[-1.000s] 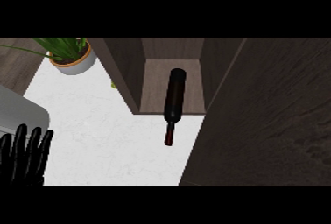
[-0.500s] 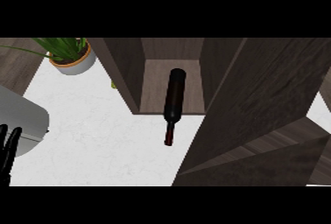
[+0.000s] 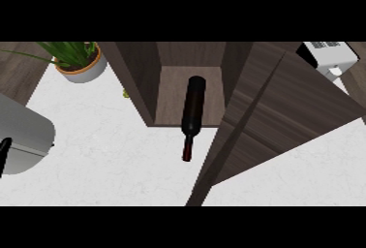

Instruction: Pick up the wine, place it into the cabinet and close the cabinet

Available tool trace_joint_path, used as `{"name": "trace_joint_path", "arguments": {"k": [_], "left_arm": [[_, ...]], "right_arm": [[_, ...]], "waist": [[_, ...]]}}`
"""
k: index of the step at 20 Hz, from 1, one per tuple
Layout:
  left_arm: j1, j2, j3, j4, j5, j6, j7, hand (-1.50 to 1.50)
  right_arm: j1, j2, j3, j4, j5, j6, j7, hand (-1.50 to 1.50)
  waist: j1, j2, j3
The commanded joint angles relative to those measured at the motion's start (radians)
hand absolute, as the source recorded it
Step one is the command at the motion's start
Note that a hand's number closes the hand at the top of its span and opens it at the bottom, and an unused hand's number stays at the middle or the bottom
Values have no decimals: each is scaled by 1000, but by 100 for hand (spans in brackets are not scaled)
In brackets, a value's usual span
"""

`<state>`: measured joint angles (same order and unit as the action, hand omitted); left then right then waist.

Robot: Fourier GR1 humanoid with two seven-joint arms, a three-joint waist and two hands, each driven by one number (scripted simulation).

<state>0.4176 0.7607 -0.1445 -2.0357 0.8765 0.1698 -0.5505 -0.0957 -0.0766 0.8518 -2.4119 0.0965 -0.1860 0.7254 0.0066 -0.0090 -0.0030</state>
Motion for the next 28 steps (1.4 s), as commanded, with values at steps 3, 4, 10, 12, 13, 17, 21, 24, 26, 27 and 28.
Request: {"name": "trace_joint_path", "arguments": {"k": [3, 4, 10, 12, 13, 17, 21, 24, 26, 27, 28], "left_arm": [[-17, -9, 37, 54, 40, -80, 9, -150], [6, -3, 22, -24, 50, -54, 50, -150], [-78, -3, 67, 42, 78, -88, 74, -150], [-86, -25, 40, 45, 60, -74, 78, -150], [-101, -18, 37, 29, 69, -62, 102, -150], [-109, -42, 31, 19, 63, -55, 101, -150], [-133, -28, 46, 12, 92, -50, 158, -150], [-119, -77, 0, 10, 30, -16, 127, -150], [-130, -118, -21, 54, -21, -15, 90, -150], [-126, -80, 32, 10, 27, -6, 144, -150], [-142, -88, 44, 52, 38, -28, 145, -150]], "right_arm": [[-201, 72, 184, 58, 107, -140, 32, 150], [-208, 71, 177, 77, 105, -142, 15, 150], [-404, 68, 100, 149, 43, -236, 76, 150], [-458, 67, 30, 188, -28, -249, 52, 150], [-477, 67, 50, 224, -46, -272, 51, 150], [-608, 68, -28, 309, -140, -320, 24, 150], [-800, 72, -126, 478, -247, -363, -17, 150], [-949, 74, -239, 633, -308, -332, -62, 150], [-996, 75, -255, 724, -356, -340, -94, 150], [-1033, 76, -285, 763, -383, -335, -125, 150], [-1070, 76, -261, 785, -337, -356, -105, 150]], "waist": [[3, 0, -2], [9, 1, 0], [15, 8, -2], [21, 13, -1], [26, 14, -1], [40, 15, -1], [47, 16, 0], [50, 18, 0], [35, 15, 1], [38, 14, 2], [25, 11, 1]]}}
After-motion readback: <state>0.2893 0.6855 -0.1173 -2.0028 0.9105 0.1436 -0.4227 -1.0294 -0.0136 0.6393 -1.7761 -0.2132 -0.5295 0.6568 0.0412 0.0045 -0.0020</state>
